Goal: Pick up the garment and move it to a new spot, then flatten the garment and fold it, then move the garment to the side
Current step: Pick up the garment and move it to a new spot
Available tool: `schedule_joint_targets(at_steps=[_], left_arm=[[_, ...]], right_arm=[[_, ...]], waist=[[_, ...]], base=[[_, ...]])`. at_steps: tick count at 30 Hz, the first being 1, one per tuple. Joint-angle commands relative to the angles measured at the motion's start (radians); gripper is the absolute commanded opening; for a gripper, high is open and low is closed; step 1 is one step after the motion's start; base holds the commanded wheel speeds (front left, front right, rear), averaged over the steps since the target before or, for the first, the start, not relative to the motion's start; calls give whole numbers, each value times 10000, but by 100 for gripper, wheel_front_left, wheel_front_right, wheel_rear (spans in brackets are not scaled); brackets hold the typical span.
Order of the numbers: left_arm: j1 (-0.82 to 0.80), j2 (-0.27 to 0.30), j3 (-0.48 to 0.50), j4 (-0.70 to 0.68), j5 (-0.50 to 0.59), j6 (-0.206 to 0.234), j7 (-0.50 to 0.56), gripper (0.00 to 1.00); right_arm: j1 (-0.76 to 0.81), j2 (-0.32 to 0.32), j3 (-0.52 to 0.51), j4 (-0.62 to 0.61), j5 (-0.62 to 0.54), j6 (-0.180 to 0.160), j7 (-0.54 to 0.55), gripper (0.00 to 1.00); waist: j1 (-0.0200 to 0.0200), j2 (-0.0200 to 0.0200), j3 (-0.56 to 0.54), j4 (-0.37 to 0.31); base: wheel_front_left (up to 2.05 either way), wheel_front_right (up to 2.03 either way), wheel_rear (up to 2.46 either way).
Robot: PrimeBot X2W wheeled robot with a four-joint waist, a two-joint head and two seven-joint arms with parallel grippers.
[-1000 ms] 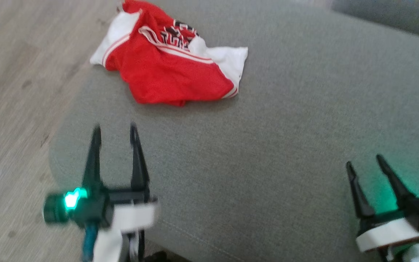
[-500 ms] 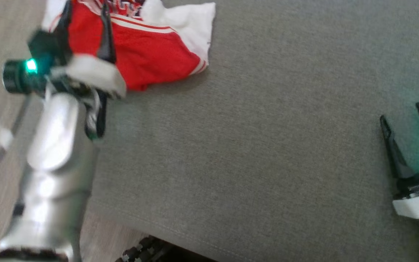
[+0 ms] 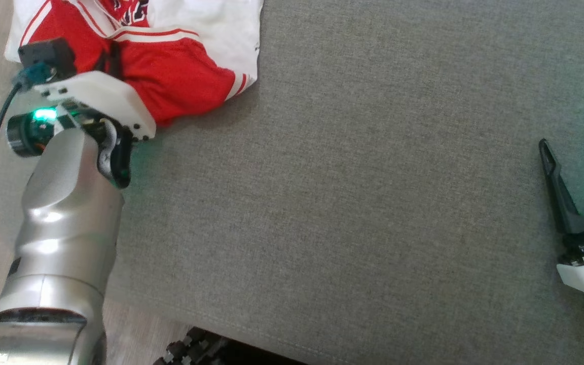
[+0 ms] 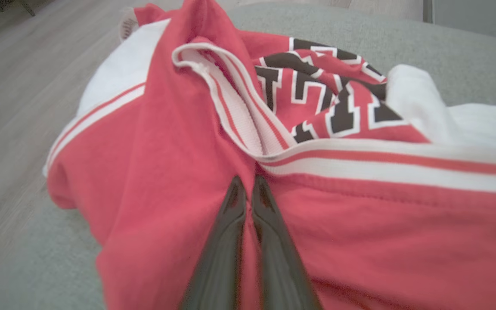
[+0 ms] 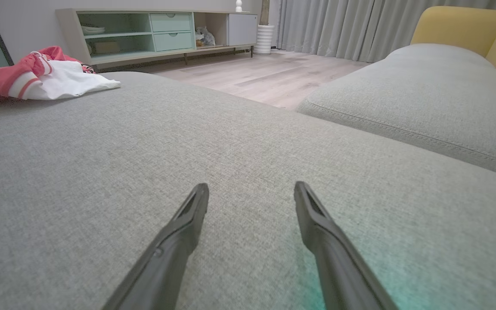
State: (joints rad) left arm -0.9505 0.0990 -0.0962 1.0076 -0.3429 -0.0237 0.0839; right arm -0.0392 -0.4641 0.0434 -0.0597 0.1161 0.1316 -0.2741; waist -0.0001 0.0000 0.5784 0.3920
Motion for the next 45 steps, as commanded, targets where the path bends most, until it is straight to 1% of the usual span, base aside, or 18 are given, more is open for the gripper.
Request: schedule_joint_targets(at_steps=[1, 4, 8, 10, 14, 17, 21, 24, 27, 28, 32, 35, 38, 41, 42, 43, 44, 45], left_arm=[[-136, 709, 240, -50, 117, 20, -487, 0], [-469, 936, 124, 10, 340, 50, -1436, 0], [-963, 1265, -158, -176, 683, -63, -2272, 0], [-1082, 1337, -259, -271, 780, -120, -2391, 0], [-1424, 1612, -706, -832, 1204, -272, -2625, 0], [-1605, 1782, -1045, -1517, 1443, -455, -2500, 0], [-1649, 1905, -1487, -2756, 1661, -644, -2018, 0], [-1389, 2006, -1748, -3798, 1629, -776, -1357, 0], [-979, 2001, -1958, -4955, 1336, -894, -623, 0], [-646, 1947, -2116, -5722, 1073, -945, -118, 0], [175, 1827, -2508, -6926, 571, -999, 791, 0], [916, 1602, -2976, -7383, 380, -1015, 1157, 0], [1606, 1319, -3531, -7288, 463, -1018, 1038, 0], [2137, 923, -4010, -6500, 832, -788, 205, 0], [2271, 781, -4194, -6095, 1023, -681, -189, 10], [2391, 590, -4315, -5619, 1137, -543, -569, 41], [2483, 368, -4408, -5115, 1185, -435, -959, 87], [2538, 180, -4487, -4621, 1212, -354, -1381, 100]], right_arm=[[236, -268, 169, 689, -10, -9, 123, 100], [87, -103, 326, 789, 23, -9, 123, 100], [-196, 356, 670, 1006, 82, -9, 123, 100], [-267, 504, 753, 1070, 96, -9, 123, 100], [-449, 1221, 1043, 1349, 169, -9, 123, 100], [-417, 1767, 1174, 1491, 228, -9, 123, 100], [-282, 2465, 1197, 1629, 379, -9, 123, 100], [-190, 2932, 1243, 1700, 448, -9, 123, 100], [-67, 3267, 1275, 1730, 439, -9, 123, 100], [10, 3381, 1294, 1710, 370, -9, 123, 100], [58, 3559, 1289, 1648, 280, -9, 123, 100], [13, 3691, 1235, 1541, 288, -9, 123, 100], [-152, 3799, 1295, 1421, 338, -9, 123, 100], [-404, 3878, 1374, 1410, 414, -9, 123, 100], [-474, 3901, 1371, 1423, 434, -9, 123, 100], [-535, 3920, 1353, 1430, 456, -9, 123, 100], [-581, 3939, 1328, 1446, 486, -9, 123, 100], [-614, 3954, 1335, 1491, 522, -9, 123, 100]], waist=[[1, 0, -103, -1], [1, 0, -468, -81], [1, 0, -1235, -396], [1, 0, -1443, -508], [1, 0, -2458, -1123], [1, 0, -3150, -1693], [1, 0, -3967, -2595], [1, 0, -4544, -3473], [1, 0, -4949, -4313], [1, 0, -5082, -4810], [1, 0, -5022, -5726], [1, 0, -4635, -6189], [1, 0, -3935, -6463], [1, 0, -3344, -6552], [1, 0, -3197, -6547], [1, 0, -3068, -6517], [1, 0, -2987, -6469], [1, 0, -2936, -6423]], base=[[0, 0, 0], [0, 0, 0], [0, 0, 0], [0, 0, 0], [0, 0, 0], [0, 0, 0], [0, 0, 0], [0, 0, 0], [0, 0, 0], [0, 0, 0], [0, 0, 0], [0, 0, 0], [0, 0, 0], [0, 0, 0], [0, 0, 0], [0, 0, 0], [0, 0, 0], [0, 0, 0]])
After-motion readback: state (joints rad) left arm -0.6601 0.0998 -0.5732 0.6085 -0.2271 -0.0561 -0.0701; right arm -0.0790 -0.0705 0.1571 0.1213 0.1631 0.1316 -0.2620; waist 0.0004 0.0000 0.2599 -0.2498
